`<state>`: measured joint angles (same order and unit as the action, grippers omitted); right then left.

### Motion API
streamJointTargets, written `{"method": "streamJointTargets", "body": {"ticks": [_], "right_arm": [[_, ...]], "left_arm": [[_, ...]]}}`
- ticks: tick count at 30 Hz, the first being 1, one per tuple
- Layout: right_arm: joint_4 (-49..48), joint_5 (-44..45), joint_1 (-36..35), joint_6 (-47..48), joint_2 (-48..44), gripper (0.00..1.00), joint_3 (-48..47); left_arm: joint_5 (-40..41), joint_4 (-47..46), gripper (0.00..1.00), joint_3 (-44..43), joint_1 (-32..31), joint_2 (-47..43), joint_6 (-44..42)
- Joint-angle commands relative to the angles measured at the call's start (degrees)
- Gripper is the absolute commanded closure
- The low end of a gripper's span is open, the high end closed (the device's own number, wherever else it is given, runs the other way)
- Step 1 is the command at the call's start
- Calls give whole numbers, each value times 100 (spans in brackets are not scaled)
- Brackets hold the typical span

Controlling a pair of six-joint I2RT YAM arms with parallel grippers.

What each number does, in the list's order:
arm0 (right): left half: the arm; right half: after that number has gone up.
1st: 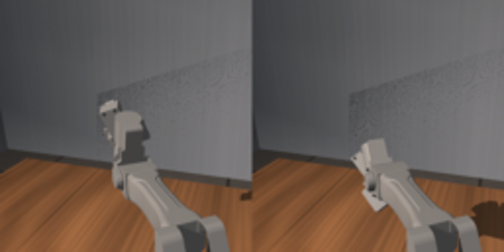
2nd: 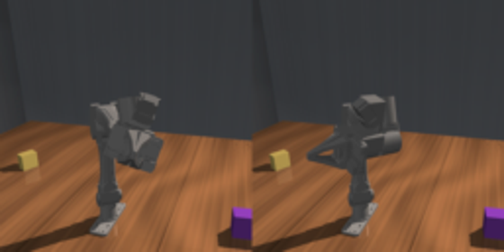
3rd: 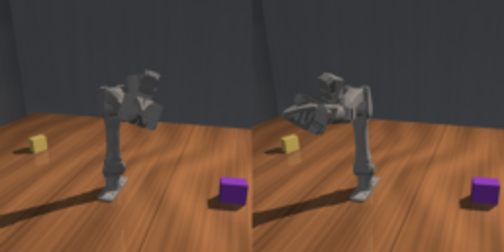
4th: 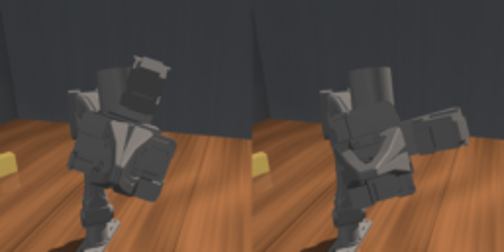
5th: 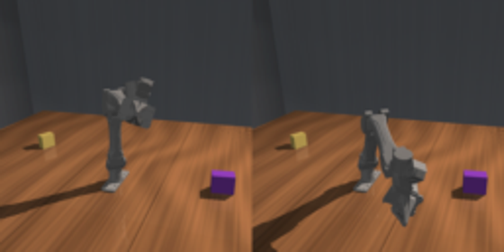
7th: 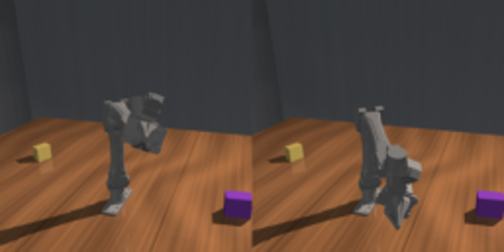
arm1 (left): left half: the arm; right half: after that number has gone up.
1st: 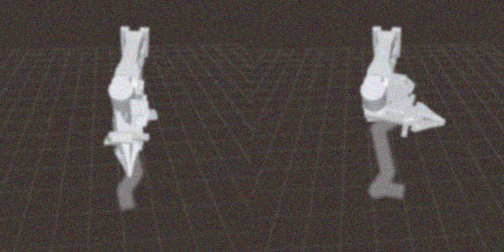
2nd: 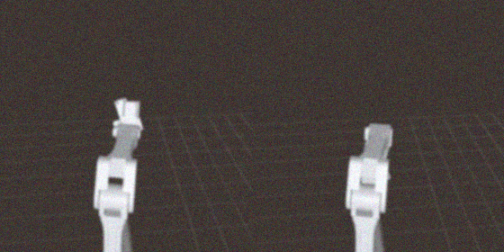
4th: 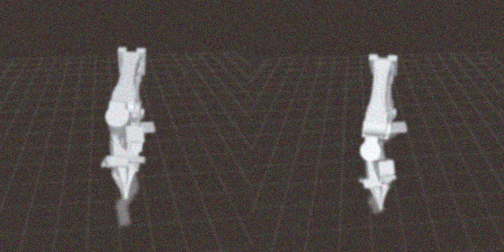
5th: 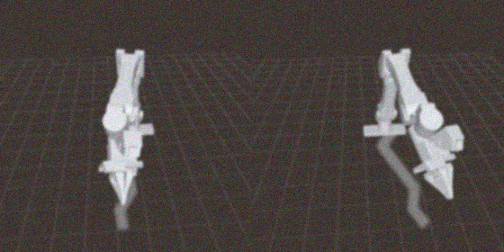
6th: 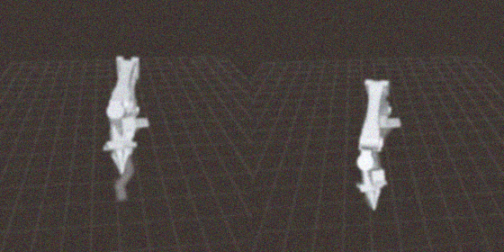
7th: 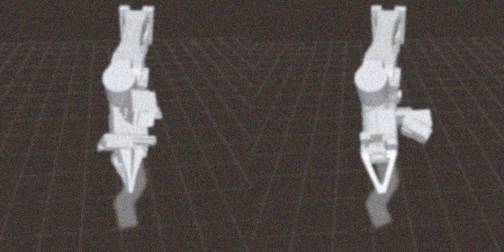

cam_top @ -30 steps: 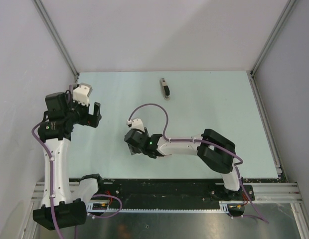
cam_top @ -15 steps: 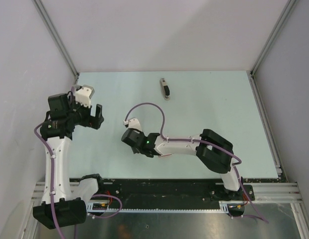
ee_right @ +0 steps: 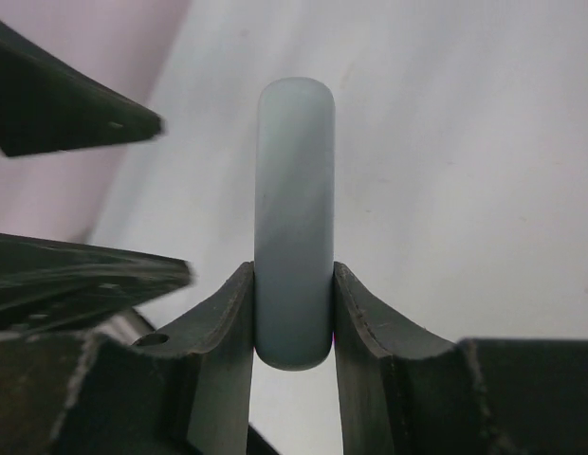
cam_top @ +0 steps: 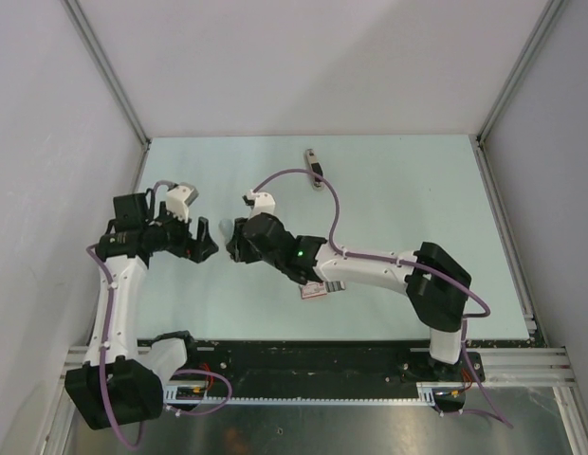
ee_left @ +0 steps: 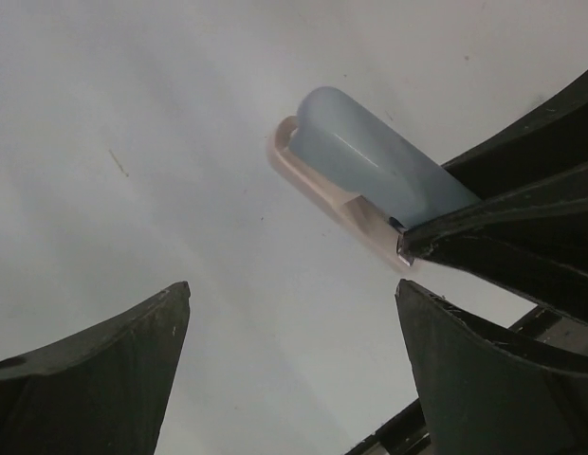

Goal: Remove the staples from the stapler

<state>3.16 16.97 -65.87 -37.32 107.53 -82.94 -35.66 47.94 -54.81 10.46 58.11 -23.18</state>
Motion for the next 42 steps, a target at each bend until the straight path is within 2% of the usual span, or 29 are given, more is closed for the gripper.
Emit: {"method": "streamJointTargets", "body": {"ticks": [1, 12, 23, 25, 31, 33, 36, 42], "right_arm": [[-1191, -247, -3, -704, -300, 100, 275], [-1658, -70, 75, -1289, -393, 100, 695], [-1932, -51, 180, -1555, -318, 100, 779], [-1988, -101, 175, -1598, -322, 100, 790], [-2219, -183, 170, -1797, -418, 100, 995], [-2316, -235, 168, -1862, -417, 100, 1046], [-2461, -309, 133, -1948, -389, 100, 1093], [-2752, -318, 40, -2048, -342, 100, 1170]], "left_arm": [[-655, -369, 5, 204, -83, -23, -426], [-857, -462, 8, 733, -395, -37, -937], [-839, -463, 11, 808, -582, 22, -1125], [-818, -468, 16, 766, -581, 125, -1160], [-831, -470, 40, 643, -587, 290, -1261], [-845, -463, 44, 615, -588, 296, -1277], [-899, -467, 47, 564, -581, 310, -1260], [-914, -466, 46, 541, -581, 335, -1238]]}}
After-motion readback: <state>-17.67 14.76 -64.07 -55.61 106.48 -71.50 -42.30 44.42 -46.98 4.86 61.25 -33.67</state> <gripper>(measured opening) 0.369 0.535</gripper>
